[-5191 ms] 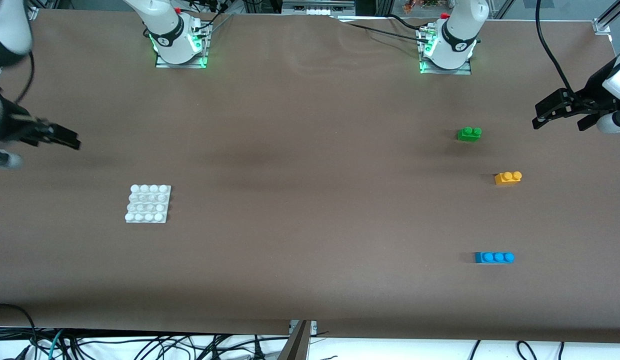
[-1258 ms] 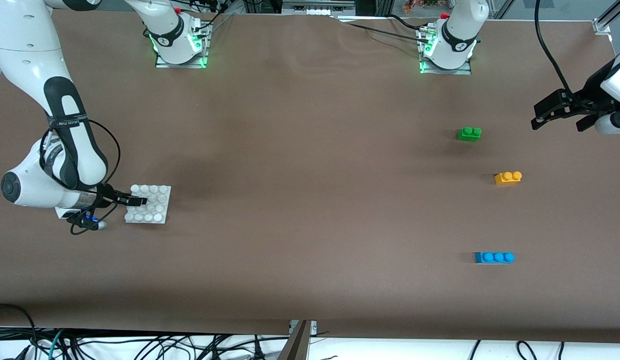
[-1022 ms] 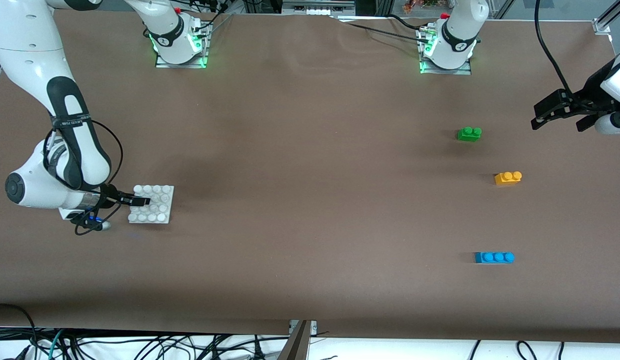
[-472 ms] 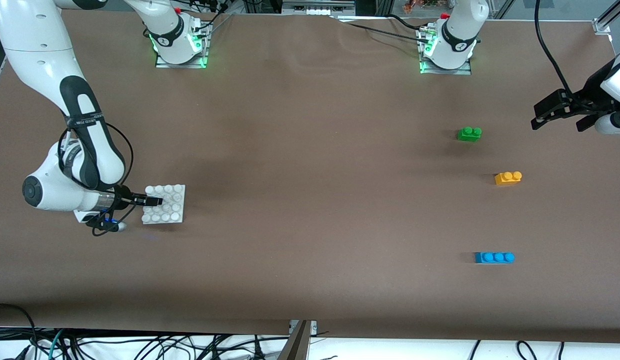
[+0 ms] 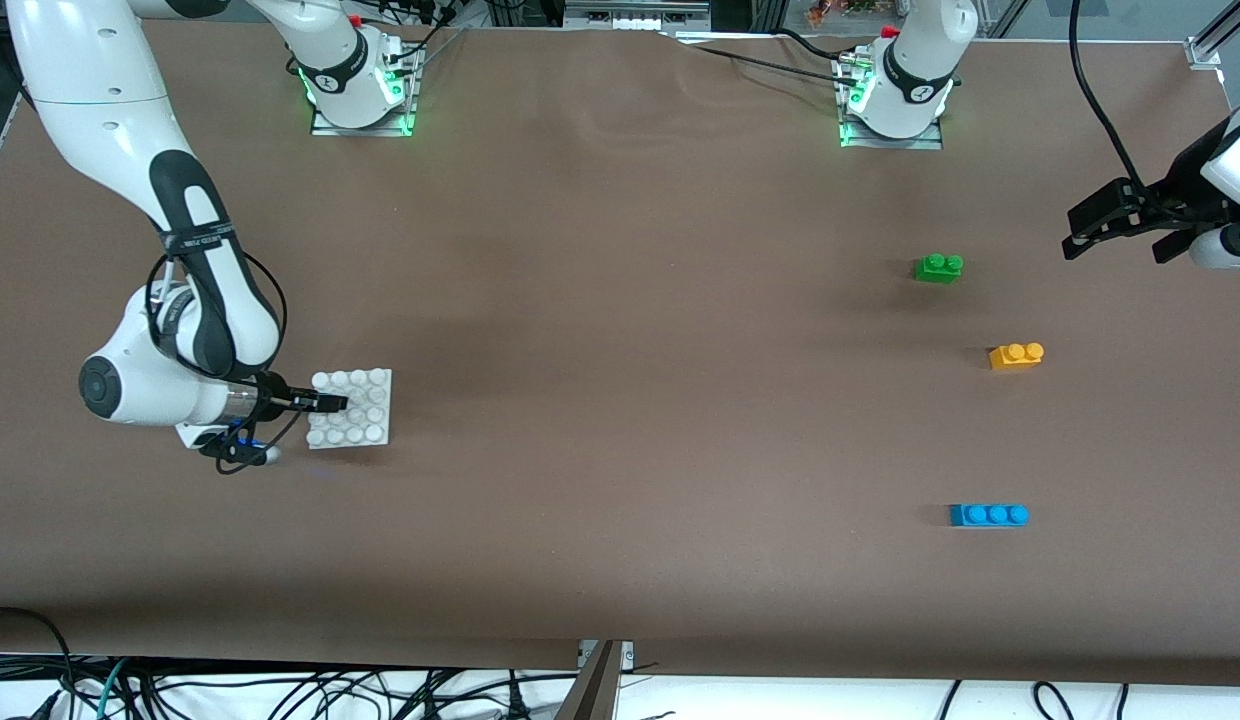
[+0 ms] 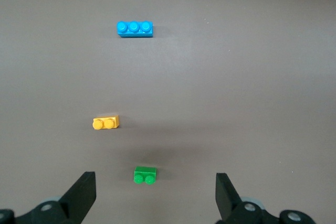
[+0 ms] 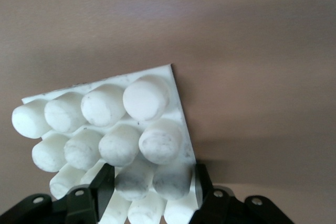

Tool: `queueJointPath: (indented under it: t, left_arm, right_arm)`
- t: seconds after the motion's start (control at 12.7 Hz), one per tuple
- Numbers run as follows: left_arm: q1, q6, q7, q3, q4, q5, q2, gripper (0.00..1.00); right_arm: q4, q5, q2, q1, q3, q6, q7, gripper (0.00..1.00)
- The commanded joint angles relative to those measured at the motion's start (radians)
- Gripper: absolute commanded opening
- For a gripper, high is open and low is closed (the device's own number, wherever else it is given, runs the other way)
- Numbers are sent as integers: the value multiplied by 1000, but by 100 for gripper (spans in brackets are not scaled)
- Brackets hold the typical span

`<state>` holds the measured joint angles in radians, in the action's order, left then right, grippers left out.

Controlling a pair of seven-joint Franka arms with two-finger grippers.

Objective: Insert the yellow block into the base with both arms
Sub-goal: 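Slide the white plate with the right gripper toward the table middle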

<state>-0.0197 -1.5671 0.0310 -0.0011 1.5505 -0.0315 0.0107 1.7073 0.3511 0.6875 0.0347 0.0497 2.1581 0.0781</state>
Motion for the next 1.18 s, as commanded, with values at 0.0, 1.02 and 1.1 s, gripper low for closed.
queueJointPath:
  t: [0.0,1.02,1.1]
  left_arm:
    - [-6,13,4,4,-26,10,11,100]
    - [-6,15,4,4,-26,10,11,100]
    - [-6,15,4,4,-26,10,11,100]
  right_arm:
    - [-18,6,18,36,-8,12,-58,62]
    - [-34,2,20,169,-7,19,-201,62]
    - [-40,2,24,175,-8,19,-211,62]
